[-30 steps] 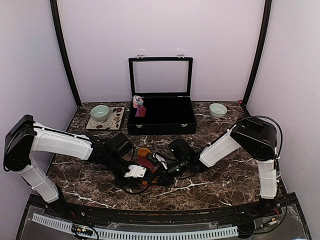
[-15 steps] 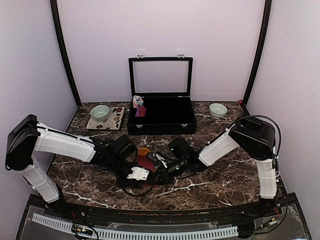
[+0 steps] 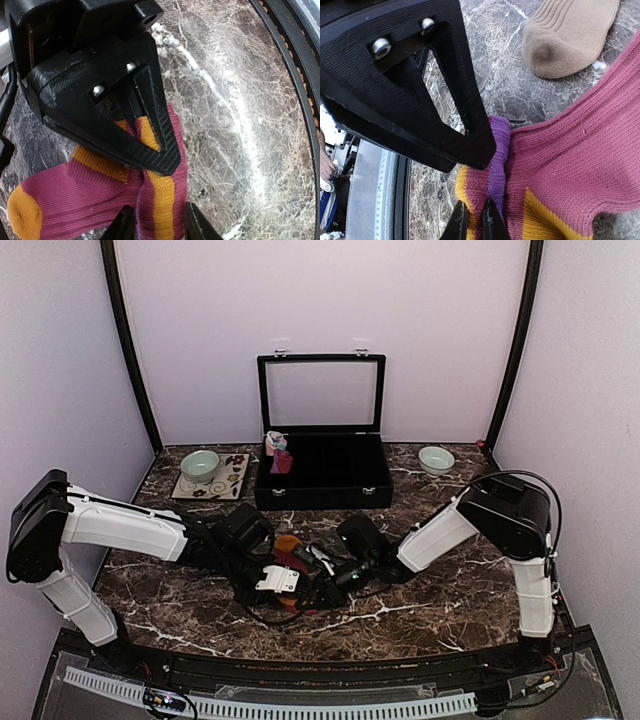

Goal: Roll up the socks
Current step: Roll the sock at the center of the board.

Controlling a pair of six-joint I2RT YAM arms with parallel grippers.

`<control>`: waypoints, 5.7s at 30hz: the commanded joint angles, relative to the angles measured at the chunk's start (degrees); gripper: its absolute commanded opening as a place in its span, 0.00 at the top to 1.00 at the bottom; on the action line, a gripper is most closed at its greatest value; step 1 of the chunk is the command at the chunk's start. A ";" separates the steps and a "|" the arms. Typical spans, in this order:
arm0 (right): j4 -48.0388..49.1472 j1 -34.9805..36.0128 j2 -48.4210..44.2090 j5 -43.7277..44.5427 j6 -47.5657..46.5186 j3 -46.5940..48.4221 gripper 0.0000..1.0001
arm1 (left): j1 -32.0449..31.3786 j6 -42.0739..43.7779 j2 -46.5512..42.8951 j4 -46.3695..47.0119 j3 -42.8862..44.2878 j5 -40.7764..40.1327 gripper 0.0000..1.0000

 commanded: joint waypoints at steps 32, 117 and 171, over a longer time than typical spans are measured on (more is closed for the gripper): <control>-17.81 -0.57 1.18 14.41 0.42 -5.74 0.86 | 0.11 0.99 10.36 -5.88 2.36 0.75 1.00; 1.63 14.91 -12.78 36.48 -47.56 -7.30 0.60 | 11.65 0.39 43.69 -44.00 35.81 15.71 1.00; -13.82 8.16 1.25 16.72 -13.88 -10.29 0.96 | 20.10 -3.01 -3.07 -24.35 7.53 22.82 0.64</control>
